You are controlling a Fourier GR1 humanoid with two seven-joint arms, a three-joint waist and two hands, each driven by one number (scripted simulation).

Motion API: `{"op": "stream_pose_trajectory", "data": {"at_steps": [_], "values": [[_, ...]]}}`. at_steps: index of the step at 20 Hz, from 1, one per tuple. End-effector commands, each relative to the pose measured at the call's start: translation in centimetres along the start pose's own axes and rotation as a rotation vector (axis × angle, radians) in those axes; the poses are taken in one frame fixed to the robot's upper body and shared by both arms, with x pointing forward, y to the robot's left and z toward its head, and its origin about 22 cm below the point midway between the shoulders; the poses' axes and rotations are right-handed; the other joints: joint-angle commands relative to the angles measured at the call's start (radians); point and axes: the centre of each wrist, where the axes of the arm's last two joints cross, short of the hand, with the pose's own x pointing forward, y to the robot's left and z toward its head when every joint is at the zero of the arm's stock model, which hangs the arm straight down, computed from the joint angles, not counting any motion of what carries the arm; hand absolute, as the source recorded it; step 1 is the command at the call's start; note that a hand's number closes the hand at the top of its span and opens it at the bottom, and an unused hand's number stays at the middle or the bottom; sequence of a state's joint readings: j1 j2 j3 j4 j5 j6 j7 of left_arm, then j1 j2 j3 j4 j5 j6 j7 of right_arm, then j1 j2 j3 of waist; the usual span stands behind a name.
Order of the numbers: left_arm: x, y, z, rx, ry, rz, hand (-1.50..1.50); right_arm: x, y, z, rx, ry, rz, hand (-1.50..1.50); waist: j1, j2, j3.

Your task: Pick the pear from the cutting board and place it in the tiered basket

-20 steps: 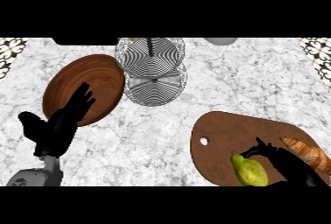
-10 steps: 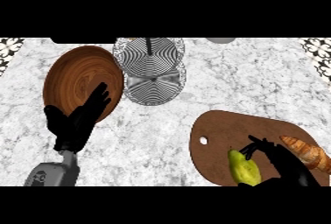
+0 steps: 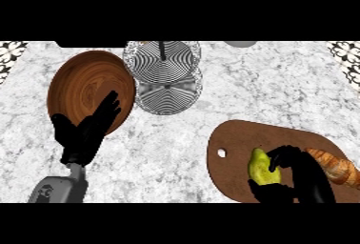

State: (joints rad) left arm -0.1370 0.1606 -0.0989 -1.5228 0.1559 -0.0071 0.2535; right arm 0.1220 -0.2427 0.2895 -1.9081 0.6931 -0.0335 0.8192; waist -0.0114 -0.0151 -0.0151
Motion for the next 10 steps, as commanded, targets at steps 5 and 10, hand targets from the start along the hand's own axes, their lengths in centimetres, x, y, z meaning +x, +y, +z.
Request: {"op": "stream_pose_trajectory", "data": {"at_steps": [5,10], "values": [[-0.4,0.0,-0.1,0.002,0.007,0.006,0.00,8.8,-0.1,7.7,-0.334,-0.060,-0.129,1.50,-0.007,-0.005,0.004],[-0.2,1.0,-0.3,0.012,0.008,-0.006,0.00,11.8,-0.8,12.0,-0.481,-0.147,-0.080,1.50,-0.004,-0.002,0.006]]}}
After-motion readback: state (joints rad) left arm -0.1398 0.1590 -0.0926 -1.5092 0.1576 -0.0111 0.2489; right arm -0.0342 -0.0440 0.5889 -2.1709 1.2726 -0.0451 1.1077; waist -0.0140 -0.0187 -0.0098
